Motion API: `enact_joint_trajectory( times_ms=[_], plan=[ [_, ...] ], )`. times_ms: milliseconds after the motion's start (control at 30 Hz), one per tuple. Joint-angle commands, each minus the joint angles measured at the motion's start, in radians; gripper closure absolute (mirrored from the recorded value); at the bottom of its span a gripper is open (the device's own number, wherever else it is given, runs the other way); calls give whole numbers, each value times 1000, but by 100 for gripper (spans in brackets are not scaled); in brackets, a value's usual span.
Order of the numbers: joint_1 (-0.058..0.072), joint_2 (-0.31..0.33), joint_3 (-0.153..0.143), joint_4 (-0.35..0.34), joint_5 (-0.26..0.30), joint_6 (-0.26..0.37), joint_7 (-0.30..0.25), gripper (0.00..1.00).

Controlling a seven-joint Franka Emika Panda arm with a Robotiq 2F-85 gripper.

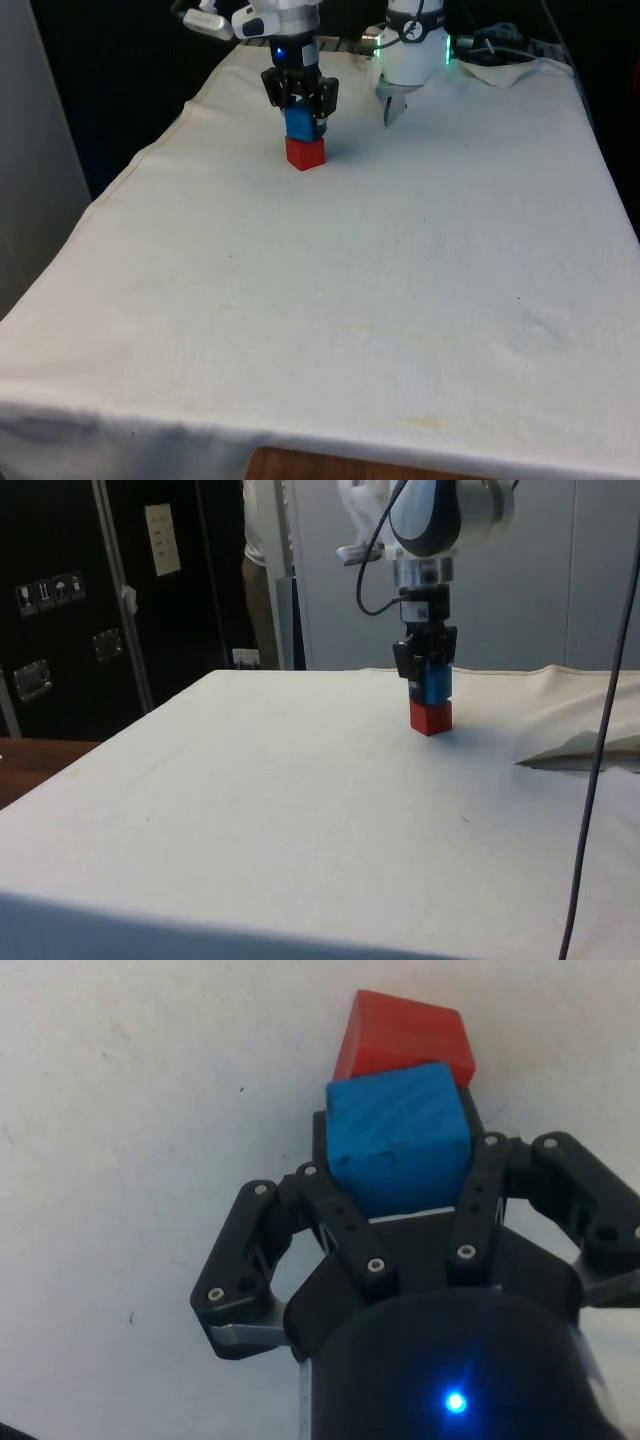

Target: Stack the two cubes.

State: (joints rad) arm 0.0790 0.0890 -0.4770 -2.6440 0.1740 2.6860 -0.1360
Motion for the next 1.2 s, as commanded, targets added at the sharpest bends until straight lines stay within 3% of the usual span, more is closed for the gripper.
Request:
enact_joint_trajectory(
  times_ms=[0,33,100,133,300,333,367,400,433,933,1167],
  plan=[
    [0,0,0,0,3,-2,0,100],
    [-1,-11,7,2,35,-20,-14,100],
    [-1,-10,8,7,48,-29,-16,98],
    [-1,-10,9,8,51,-31,-16,92],
    [-1,-8,9,13,64,-41,-19,40],
    [-1,-8,9,14,65,-42,-20,21],
    [0,0,2,14,40,-34,-4,11],
    [-1,-8,9,14,66,-42,-20,11],
    [-1,-8,9,14,66,-43,-20,3],
    [0,-4,2,30,44,-44,-4,0],
    [-1,-50,-12,67,-11,-124,39,0]
  ],
)
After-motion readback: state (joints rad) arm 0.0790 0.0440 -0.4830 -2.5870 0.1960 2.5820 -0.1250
